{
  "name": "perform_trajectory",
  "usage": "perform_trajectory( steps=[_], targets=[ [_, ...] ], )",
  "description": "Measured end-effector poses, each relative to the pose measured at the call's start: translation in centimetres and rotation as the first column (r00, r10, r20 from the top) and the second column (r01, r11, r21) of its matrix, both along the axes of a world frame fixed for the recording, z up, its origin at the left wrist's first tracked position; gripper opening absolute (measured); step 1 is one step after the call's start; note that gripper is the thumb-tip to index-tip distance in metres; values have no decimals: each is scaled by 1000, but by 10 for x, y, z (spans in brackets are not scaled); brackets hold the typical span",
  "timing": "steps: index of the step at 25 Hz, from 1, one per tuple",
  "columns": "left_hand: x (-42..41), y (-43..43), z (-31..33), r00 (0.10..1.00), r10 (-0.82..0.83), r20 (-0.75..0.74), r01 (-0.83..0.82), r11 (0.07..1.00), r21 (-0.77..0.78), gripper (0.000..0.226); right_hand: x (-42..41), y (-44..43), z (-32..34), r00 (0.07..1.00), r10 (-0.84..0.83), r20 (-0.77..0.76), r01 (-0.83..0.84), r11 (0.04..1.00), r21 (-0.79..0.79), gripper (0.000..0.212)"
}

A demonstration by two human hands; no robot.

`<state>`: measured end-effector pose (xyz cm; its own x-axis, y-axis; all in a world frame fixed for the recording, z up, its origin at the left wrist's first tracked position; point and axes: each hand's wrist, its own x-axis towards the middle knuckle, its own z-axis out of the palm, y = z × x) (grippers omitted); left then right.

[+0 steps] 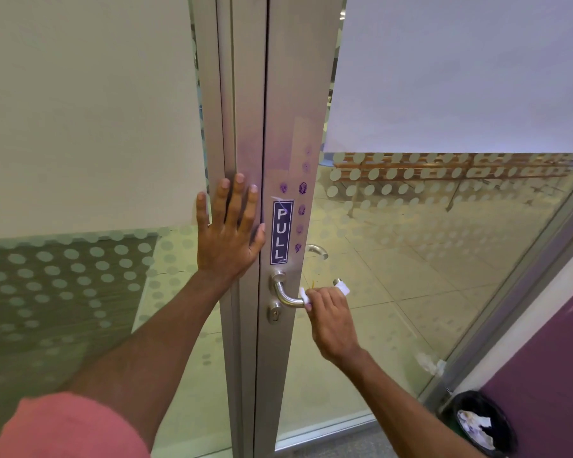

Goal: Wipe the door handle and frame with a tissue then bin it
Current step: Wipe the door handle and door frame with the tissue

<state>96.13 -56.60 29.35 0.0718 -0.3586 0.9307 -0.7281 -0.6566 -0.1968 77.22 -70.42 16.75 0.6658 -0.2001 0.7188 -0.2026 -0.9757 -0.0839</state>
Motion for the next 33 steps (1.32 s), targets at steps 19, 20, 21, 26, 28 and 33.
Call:
perform_trajectory(
  steps=[19, 20, 21, 26, 28, 33],
  targets=[
    [2, -1, -1, 1000, 11, -1, -11, 1000, 14, 71, 33, 63, 9, 960, -275, -56, 278, 960, 34, 16],
    [2, -2, 0, 1000, 15, -1, -15, 1000, 16, 71, 38, 70, 14, 933, -345, -102, 350, 936, 37, 15],
    [1, -2, 0, 1000, 18, -1, -18, 1000, 17, 71, 43, 77, 21, 903, -394, -169, 404, 914, 32, 12],
    [0, -1, 2, 1000, 9, -6, -9, 1000, 13, 69, 52, 87, 41, 841, -424, -335, 461, 887, 34, 5],
    [0, 0, 1, 1000, -1, -12, 1, 1000, 10, 70, 36, 72, 31, 921, -310, -237, 320, 947, 5, 6],
    [-1, 1, 2, 1000, 2, -7, -2, 1000, 16, 72, -9, 10, 20, 989, -11, -145, 10, 1000, -6, 30]
  ],
)
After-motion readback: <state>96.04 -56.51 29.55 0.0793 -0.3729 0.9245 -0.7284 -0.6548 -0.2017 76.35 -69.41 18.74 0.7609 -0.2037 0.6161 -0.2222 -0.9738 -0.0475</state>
